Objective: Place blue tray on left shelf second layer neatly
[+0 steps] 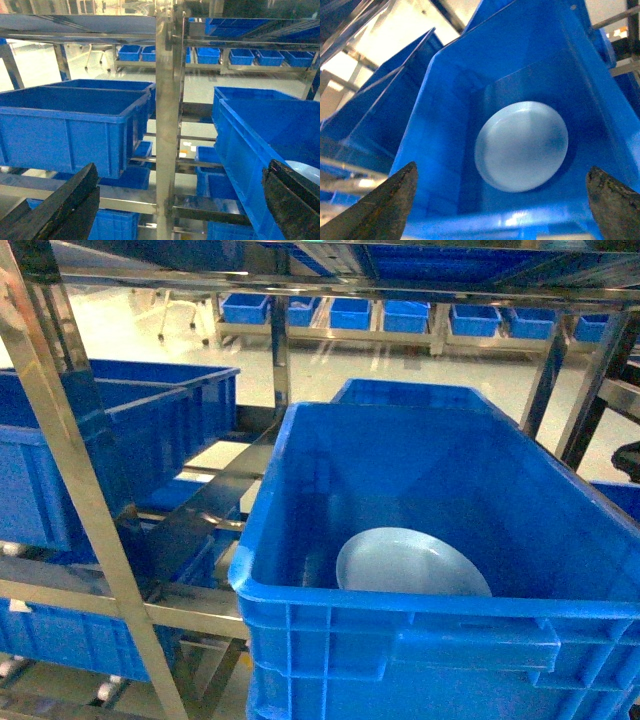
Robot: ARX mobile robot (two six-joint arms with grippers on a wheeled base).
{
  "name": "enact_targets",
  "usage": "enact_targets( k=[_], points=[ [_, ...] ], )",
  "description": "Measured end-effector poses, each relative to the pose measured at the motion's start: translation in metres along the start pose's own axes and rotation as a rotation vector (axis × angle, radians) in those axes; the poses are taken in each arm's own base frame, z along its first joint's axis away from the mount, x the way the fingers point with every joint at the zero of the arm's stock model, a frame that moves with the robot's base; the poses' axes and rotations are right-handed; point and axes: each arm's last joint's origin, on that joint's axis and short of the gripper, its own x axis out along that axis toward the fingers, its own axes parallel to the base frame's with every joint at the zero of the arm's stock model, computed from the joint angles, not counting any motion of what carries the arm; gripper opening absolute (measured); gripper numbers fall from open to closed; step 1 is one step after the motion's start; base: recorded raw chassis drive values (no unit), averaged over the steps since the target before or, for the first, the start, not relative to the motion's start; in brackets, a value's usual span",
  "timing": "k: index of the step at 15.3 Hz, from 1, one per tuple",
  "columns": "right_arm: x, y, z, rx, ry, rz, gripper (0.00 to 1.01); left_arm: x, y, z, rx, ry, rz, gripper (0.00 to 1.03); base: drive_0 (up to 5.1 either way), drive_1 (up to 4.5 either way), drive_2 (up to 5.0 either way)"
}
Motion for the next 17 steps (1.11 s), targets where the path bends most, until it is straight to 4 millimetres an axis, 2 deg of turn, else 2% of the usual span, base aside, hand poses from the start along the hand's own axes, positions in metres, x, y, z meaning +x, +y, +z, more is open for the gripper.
enact_targets(
  k=[2,3,4,6,11,13,14,15,16,17],
  points=[
    [-0.04,0.006,-0.019,-0.159,0.05,0.03,0.97,0.0,0.0,0.0,0.0,0.0,0.0,0.98,0.0,0.0,0.0],
    [-0.059,0.008,-0.022,-0.228,0.052,0.033,0.98,0.0,0.0,0.0,0.0,0.0,0.0,0.98,0.0,0.0,0.0],
    [-0.093,0.012,-0.016,-0.341,-0.005,0.037,0.98,0.0,0.0,0.0,0.0,0.0,0.0,0.98,0.0,0.0,0.0],
    [-0.114,0.011,-0.012,-0.397,-0.043,0.014,0.98,0.0,0.0,0.0,0.0,0.0,0.0,0.98,0.0,0.0,0.0],
    [-0.13,-0.004,-0.011,-0.497,-0.067,-0.094,0.98,0.0,0.0,0.0,0.0,0.0,0.0,0.98,0.0,0.0,0.0],
    [-0.122,-0.035,-0.021,-0.592,0.005,-0.199,0.98,0.0,0.0,0.0,0.0,0.0,0.0,0.98,0.0,0.0,0.0],
    [-0.12,-0.04,-0.021,-0.649,-0.079,-0.247,0.95,0.0,0.0,0.0,0.0,0.0,0.001,0.98,0.0,0.0,0.0],
    [-0.118,-0.038,-0.027,-0.678,-0.308,-0.182,0.83,0.0,0.0,0.0,0.0,-0.001,0.002,0.98,0.0,0.0,0.0],
    [-0.12,-0.036,-0.028,-0.67,-0.438,-0.122,0.7,0.0,0.0,0.0,0.0,0.001,0.0,0.98,0.0,0.0,0.0],
    [-0.12,-0.036,-0.026,-0.648,-0.463,-0.141,0.57,0.0,0.0,0.0,0.0,0.0,0.0,0.98,0.0,0.0,0.0]
  ],
)
